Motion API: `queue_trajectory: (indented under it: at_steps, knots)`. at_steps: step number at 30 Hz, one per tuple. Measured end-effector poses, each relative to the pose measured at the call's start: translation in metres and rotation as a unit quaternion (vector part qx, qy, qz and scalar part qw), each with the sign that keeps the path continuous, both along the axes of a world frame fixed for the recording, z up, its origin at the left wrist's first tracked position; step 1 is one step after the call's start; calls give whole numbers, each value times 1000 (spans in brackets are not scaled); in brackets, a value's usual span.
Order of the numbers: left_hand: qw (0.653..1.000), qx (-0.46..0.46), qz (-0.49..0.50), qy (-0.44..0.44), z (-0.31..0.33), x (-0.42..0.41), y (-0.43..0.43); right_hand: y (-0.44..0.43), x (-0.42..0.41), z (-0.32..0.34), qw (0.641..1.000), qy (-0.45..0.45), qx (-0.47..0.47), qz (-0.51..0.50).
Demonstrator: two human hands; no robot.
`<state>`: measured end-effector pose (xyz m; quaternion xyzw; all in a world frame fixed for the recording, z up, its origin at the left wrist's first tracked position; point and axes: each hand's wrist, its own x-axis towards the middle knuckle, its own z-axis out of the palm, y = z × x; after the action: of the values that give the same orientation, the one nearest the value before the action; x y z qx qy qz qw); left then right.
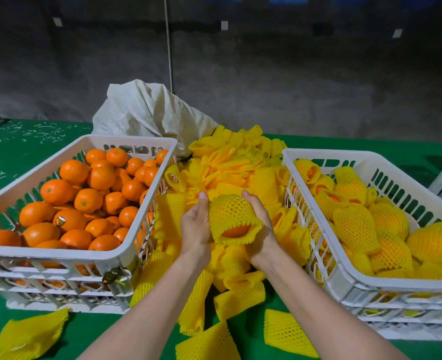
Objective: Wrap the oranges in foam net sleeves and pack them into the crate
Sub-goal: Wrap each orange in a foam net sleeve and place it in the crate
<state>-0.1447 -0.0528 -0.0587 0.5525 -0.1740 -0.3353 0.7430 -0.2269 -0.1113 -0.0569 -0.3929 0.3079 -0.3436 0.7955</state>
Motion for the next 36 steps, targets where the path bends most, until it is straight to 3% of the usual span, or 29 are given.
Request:
queue_trajectory:
  at_steps: [7, 13, 16, 19, 25, 32, 34, 36]
  knots:
    - [997, -52, -53, -15, 4, 3, 0, 6, -6, 7, 998, -53, 6, 29]
    - [992, -5, -123, 37, 8, 1, 4, 11, -10, 2, 997, -50, -26, 49]
    - [962, 38, -222, 156, 10, 4, 8, 13, -15, -1, 993, -23, -116, 17]
    - [933, 50, -294, 203, 6, 6, 8, 11, -22, -9, 961, 33, -273, -18]
    - [945, 84, -295, 116, 6, 2, 11, 11, -25, -6, 929, 122, -347, -52]
    - [946, 136, -295, -7, 13, -6, 11, 3, -31, -2, 967, 145, -200, -54]
    - [940, 149, -306, -20, 12, -11, 10, 2, -34, -2, 968, 150, -195, -48]
    - [942, 140, -304, -29, 9, -14, 10, 2, -39, -5, 952, 165, -250, -66]
